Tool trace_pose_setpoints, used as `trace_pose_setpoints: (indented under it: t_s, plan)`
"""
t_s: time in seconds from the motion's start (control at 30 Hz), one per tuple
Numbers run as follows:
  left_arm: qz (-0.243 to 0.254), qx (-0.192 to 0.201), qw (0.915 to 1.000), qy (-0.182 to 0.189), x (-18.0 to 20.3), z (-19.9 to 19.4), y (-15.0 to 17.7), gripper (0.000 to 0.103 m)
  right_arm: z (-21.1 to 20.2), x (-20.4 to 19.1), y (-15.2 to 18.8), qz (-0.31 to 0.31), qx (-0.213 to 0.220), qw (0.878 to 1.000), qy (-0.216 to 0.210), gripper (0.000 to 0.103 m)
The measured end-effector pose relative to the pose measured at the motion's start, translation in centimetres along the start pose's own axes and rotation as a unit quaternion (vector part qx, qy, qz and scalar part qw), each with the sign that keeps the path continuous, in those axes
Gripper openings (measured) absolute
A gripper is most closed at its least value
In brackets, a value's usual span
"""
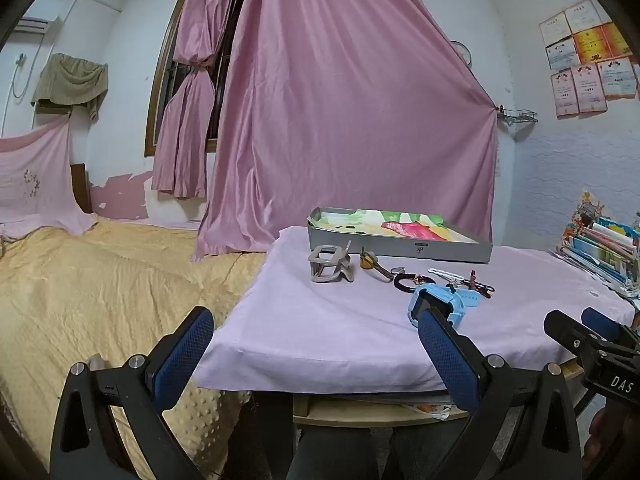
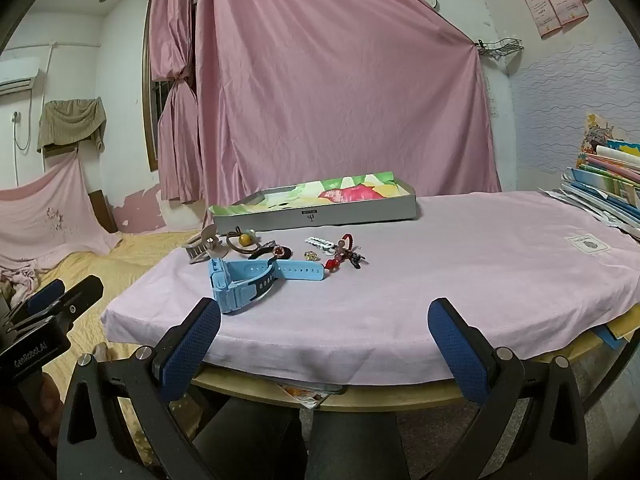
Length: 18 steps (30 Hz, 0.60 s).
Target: Organize jewelry
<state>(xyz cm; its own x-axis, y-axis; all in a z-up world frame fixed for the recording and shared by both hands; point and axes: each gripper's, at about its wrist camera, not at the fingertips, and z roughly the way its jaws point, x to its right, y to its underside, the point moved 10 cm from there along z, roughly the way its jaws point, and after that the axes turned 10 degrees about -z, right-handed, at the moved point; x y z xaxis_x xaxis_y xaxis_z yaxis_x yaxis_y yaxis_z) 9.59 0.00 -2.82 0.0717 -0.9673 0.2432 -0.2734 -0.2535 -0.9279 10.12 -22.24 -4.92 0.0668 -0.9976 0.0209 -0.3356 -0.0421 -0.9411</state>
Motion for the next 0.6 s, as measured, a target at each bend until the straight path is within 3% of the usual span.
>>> trace_pose_setpoints:
  t_s: [0.6]
  plan:
    - [-0.001, 0.000, 1.0000, 0.000, 0.01, 0.01, 0.01, 0.103, 0.05, -0.06, 0.05, 0.000, 0.001, 1.000, 0.000, 0.102]
